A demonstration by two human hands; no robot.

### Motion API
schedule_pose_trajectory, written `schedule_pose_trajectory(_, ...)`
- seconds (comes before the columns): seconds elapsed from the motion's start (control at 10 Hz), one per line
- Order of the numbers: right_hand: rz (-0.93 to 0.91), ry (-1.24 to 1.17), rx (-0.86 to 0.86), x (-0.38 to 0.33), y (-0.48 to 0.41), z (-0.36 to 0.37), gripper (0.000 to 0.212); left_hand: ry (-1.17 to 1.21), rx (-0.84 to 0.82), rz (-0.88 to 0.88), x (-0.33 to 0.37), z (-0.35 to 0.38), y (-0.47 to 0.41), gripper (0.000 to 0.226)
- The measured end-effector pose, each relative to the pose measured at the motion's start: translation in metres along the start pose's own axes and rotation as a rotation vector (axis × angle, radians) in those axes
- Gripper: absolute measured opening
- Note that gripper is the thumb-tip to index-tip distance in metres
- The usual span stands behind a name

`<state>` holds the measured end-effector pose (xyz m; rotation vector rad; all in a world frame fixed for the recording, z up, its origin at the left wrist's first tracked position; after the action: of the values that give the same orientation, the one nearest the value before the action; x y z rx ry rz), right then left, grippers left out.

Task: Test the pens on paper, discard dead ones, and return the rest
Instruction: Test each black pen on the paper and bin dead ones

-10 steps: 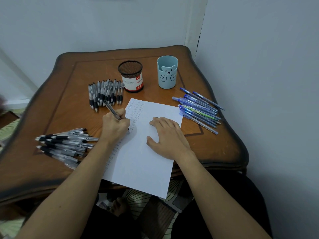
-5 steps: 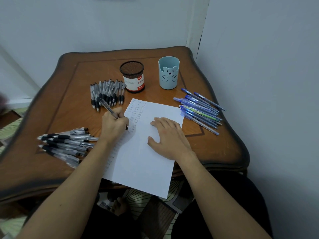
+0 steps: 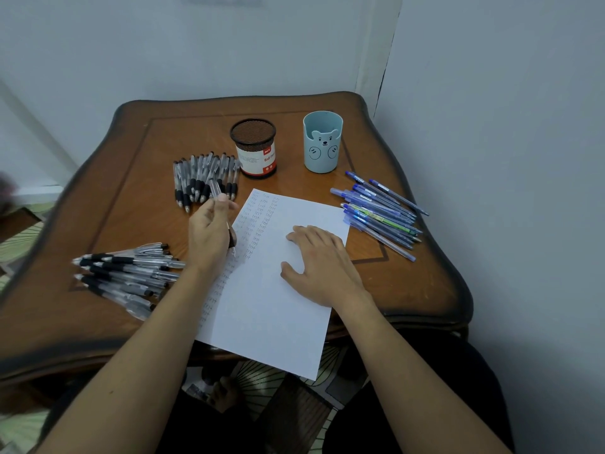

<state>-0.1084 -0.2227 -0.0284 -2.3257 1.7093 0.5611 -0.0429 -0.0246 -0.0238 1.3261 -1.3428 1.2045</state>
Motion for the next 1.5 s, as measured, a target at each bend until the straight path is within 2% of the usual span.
schedule_pose_trajectory(0.1,0.004,-0.001,-0.002,0.0,0.0,0.001,0.056,0.074,-0.021,-0.006,0.001,0.002,0.0,0.042)
schedule_pose_trajectory(0.2,0.004,0.0,-0.003,0.0,0.0,0.001,0.056,0.1,-0.062,-0.069,0.004,0.003,-0.003,0.033)
schedule_pose_trajectory(0.3,0.005,0.002,-0.01,0.0,-0.001,0.0,0.056,0.087,-0.091,-0.133,0.009,0.002,-0.007,0.035)
schedule_pose_trajectory(0.5,0.002,-0.004,-0.012,-0.001,0.0,0.0,0.056,-0.006,0.127,-0.271,0.015,-0.037,-0.028,0.037)
schedule_pose_trajectory(0.6,0.002,-0.012,-0.009,-0.001,0.0,-0.001,0.056,-0.155,0.224,-0.325,0.012,-0.061,-0.04,0.026)
schedule_pose_trajectory(0.7,0.006,-0.018,-0.015,0.0,0.0,-0.001,0.056,-0.275,0.282,-0.456,0.007,-0.078,-0.046,0.042)
schedule_pose_trajectory(0.8,0.01,-0.017,-0.018,0.0,0.0,-0.001,0.056,-0.409,0.306,-0.494,0.009,-0.084,-0.05,0.046)
schedule_pose_trajectory(0.9,0.011,-0.021,-0.023,0.0,-0.001,0.0,0.055,-0.483,0.327,-0.467,0.009,-0.088,-0.055,0.033)
schedule_pose_trajectory(1.0,0.012,-0.02,-0.019,0.0,-0.001,0.0,0.055,-0.522,0.323,-0.444,0.012,-0.085,-0.056,0.041)
schedule_pose_trajectory(1.3,0.014,-0.022,-0.016,0.0,0.0,0.0,0.055,-0.482,0.259,-0.312,0.018,-0.078,-0.044,0.04)
schedule_pose_trajectory(1.4,0.016,-0.02,-0.016,0.0,-0.001,0.0,0.055,-0.56,0.209,-0.212,0.025,-0.078,-0.037,0.041)
schedule_pose_trajectory(1.5,0.016,-0.019,-0.017,0.001,-0.001,0.001,0.056,-0.673,0.158,-0.153,0.025,-0.081,-0.03,0.03)
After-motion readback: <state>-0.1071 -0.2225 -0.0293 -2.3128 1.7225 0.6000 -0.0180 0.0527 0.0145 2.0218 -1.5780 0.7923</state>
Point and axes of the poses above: each hand's wrist, its own y-axis away from the middle knuckle, its own z-axis out of the palm, x = y × z, the point moved 7 cm from there along -y, towards the middle knuckle, and after that the axes turned 11 degrees about -x, right-handed, at the moved point
